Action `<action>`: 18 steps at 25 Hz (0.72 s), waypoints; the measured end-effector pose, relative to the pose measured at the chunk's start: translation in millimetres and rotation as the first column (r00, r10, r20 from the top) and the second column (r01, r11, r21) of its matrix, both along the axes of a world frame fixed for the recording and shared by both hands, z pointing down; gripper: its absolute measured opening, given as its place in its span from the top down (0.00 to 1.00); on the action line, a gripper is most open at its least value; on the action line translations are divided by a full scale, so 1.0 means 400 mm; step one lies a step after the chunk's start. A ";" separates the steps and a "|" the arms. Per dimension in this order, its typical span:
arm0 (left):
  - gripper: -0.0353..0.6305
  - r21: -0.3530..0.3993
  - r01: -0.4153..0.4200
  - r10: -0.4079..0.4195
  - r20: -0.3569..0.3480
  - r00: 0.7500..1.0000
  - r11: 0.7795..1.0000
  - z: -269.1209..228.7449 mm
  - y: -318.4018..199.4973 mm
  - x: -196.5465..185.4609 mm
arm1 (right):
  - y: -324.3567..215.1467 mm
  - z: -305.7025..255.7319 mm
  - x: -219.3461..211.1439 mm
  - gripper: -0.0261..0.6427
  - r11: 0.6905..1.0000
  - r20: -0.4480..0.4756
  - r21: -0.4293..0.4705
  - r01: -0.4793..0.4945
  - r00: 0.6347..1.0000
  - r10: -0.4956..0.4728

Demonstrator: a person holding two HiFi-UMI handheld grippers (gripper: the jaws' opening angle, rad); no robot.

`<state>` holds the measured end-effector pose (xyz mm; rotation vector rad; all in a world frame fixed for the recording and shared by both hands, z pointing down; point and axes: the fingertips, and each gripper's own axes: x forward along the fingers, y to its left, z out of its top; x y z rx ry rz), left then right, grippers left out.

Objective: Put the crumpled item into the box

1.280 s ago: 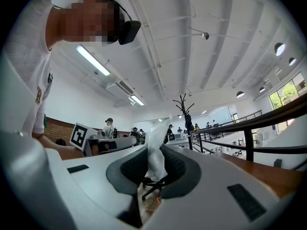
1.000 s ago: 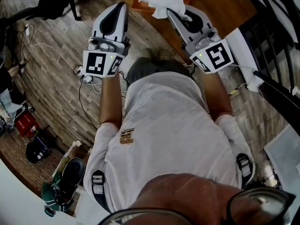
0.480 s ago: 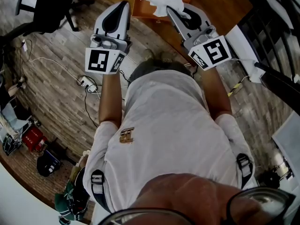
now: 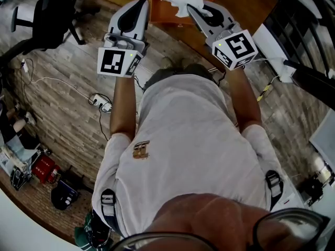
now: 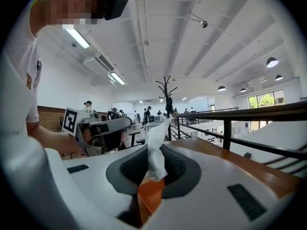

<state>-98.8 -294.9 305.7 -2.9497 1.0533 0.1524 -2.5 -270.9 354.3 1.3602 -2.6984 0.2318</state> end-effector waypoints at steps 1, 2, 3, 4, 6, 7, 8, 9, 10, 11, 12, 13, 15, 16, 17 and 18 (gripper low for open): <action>0.92 -0.001 -0.007 0.007 -0.003 1.000 1.000 0.002 -0.002 -0.004 | -0.004 0.008 -0.003 0.86 1.000 -0.011 -0.009 -0.004 1.000 0.003; 0.92 -0.003 -0.014 0.014 -0.005 1.000 1.000 0.005 -0.004 -0.008 | -0.008 0.015 -0.008 0.86 1.000 -0.023 -0.018 -0.007 1.000 0.007; 0.92 -0.005 -0.021 0.021 -0.007 1.000 1.000 0.009 -0.007 -0.013 | -0.012 0.024 -0.014 0.86 1.000 -0.035 -0.026 -0.011 0.999 0.010; 0.92 -0.007 -0.028 0.028 -0.009 1.000 1.000 0.013 -0.009 -0.018 | -0.017 0.033 -0.020 0.86 0.999 -0.048 -0.035 -0.015 0.999 0.014; 0.92 -0.013 -0.039 0.039 -0.010 0.999 0.999 0.021 -0.013 -0.022 | -0.028 0.052 -0.026 0.86 0.998 -0.079 -0.054 -0.021 0.997 0.016; 0.92 -0.015 -0.043 0.043 -0.009 0.999 0.999 0.023 -0.014 -0.021 | -0.032 0.061 -0.025 0.86 0.998 -0.095 -0.063 -0.021 0.995 0.015; 0.92 -0.017 -0.045 0.044 -0.008 0.999 0.999 0.025 -0.013 -0.020 | -0.036 0.069 -0.023 0.86 0.997 -0.110 -0.072 -0.020 0.994 0.012; 0.92 -0.018 -0.045 0.045 -0.007 0.999 0.999 0.026 -0.012 -0.018 | -0.041 0.078 -0.020 0.86 0.996 -0.124 -0.082 -0.017 0.992 0.007; 0.92 -0.020 -0.045 0.045 -0.005 0.999 0.999 0.027 -0.010 -0.017 | -0.044 0.087 -0.018 0.86 0.996 -0.137 -0.093 -0.014 0.991 0.001; 0.92 -0.022 -0.043 0.043 -0.003 0.999 0.999 0.028 -0.008 -0.017 | -0.048 0.096 -0.015 0.86 0.994 -0.148 -0.105 -0.010 0.989 -0.006; 0.92 -0.023 -0.040 0.040 0.000 0.999 0.999 0.028 -0.006 -0.016 | -0.052 0.104 -0.014 0.86 0.993 -0.155 -0.118 -0.005 0.988 -0.013; 0.92 -0.023 -0.035 0.035 0.003 0.999 0.999 0.026 -0.007 -0.016 | -0.056 0.112 -0.013 0.86 0.991 -0.160 -0.131 0.000 0.987 -0.021; 0.92 -0.023 -0.021 0.021 0.007 1.000 1.000 0.019 -0.014 -0.016 | -0.067 0.129 -0.015 0.86 0.987 -0.169 -0.161 0.015 0.985 -0.042; 0.92 -0.023 -0.014 0.014 0.009 1.000 1.000 0.016 -0.017 -0.018 | -0.072 0.140 -0.020 0.86 0.984 -0.175 -0.177 0.023 0.983 -0.054; 0.92 -0.023 -0.009 0.009 0.011 1.000 1.000 0.015 -0.019 -0.021 | -0.075 0.153 -0.026 0.86 0.980 -0.181 -0.194 0.031 0.981 -0.067; 0.92 -0.023 -0.004 0.004 0.013 1.000 1.000 0.015 -0.019 -0.027 | -0.078 0.166 -0.035 0.86 0.977 -0.188 -0.211 0.039 0.979 -0.079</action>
